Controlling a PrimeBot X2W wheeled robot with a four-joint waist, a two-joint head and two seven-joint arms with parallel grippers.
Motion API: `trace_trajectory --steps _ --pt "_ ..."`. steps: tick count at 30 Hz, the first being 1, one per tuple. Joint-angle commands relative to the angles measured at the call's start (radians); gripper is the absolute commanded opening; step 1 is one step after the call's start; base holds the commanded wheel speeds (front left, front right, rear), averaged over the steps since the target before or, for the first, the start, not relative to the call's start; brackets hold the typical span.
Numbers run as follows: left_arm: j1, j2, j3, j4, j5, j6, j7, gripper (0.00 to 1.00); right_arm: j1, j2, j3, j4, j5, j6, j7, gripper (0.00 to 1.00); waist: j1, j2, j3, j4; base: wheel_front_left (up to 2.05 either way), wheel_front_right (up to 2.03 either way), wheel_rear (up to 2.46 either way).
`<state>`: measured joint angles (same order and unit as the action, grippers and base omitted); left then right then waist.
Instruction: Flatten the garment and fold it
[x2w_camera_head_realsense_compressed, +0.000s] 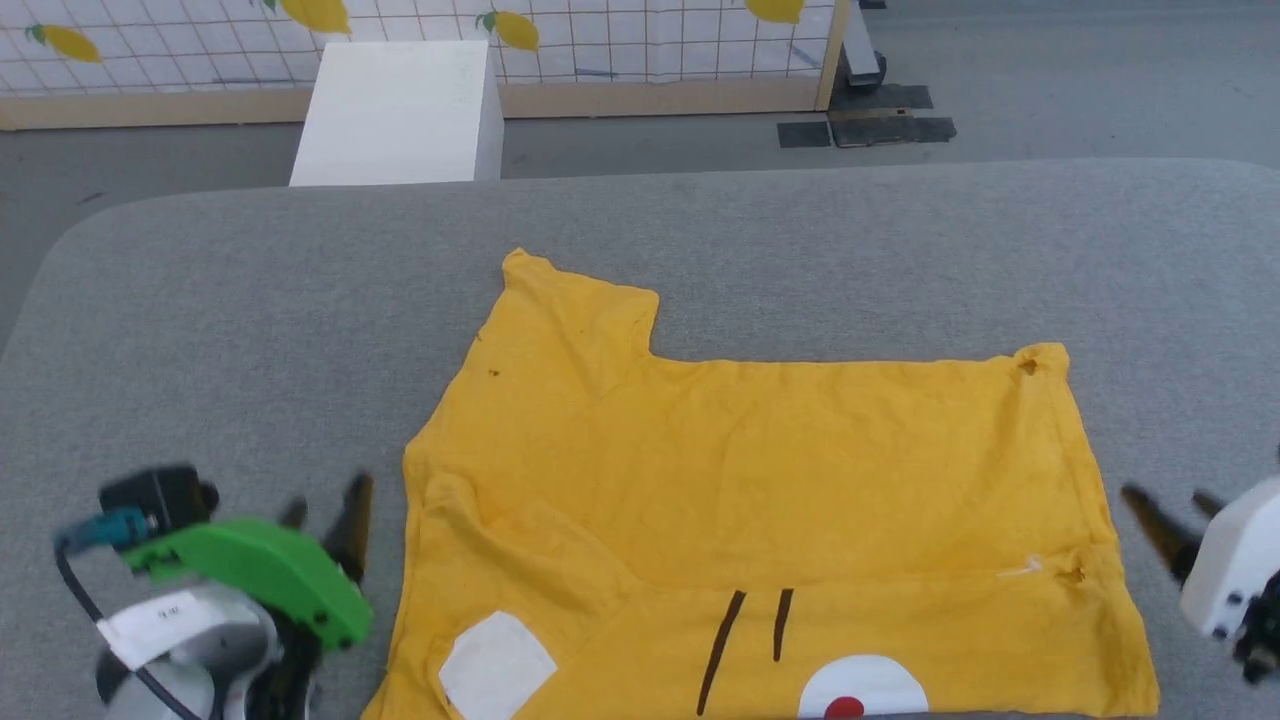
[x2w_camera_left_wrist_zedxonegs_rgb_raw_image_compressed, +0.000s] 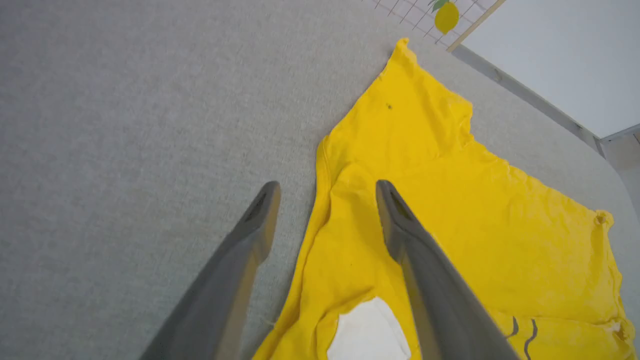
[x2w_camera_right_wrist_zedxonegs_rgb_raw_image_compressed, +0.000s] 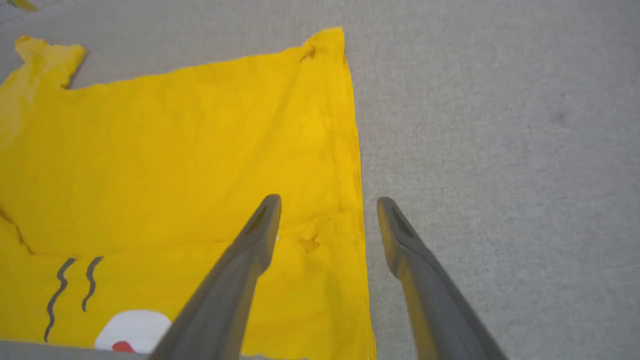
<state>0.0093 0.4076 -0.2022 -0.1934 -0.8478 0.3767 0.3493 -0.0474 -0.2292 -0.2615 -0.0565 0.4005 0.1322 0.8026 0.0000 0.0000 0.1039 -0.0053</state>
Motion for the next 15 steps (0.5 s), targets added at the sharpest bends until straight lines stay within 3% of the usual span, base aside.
trace_trajectory --steps 1,8,15 --pt "-0.058 0.015 0.004 -0.019 0.036 -0.018 -0.033 1.0 -0.045 -0.005 -0.008 -0.018 0.005 -0.002 -0.027 1.0 0.0 0.0 0.013 -0.009 0.0 0.0 0.0" --pt "-0.279 -0.014 -0.037 0.092 0.147 -0.113 -0.211 1.0 -0.177 -0.009 -0.021 -0.022 -0.013 -0.002 -0.088 1.0 0.0 0.0 0.088 -0.019 0.0 0.0 0.0" --pt "-0.597 -0.088 -0.141 0.344 0.195 -0.234 -0.239 1.0 -0.256 -0.028 -0.008 -0.018 -0.025 -0.002 -0.105 1.0 0.0 0.0 0.24 -0.008 0.0 0.0 0.0"
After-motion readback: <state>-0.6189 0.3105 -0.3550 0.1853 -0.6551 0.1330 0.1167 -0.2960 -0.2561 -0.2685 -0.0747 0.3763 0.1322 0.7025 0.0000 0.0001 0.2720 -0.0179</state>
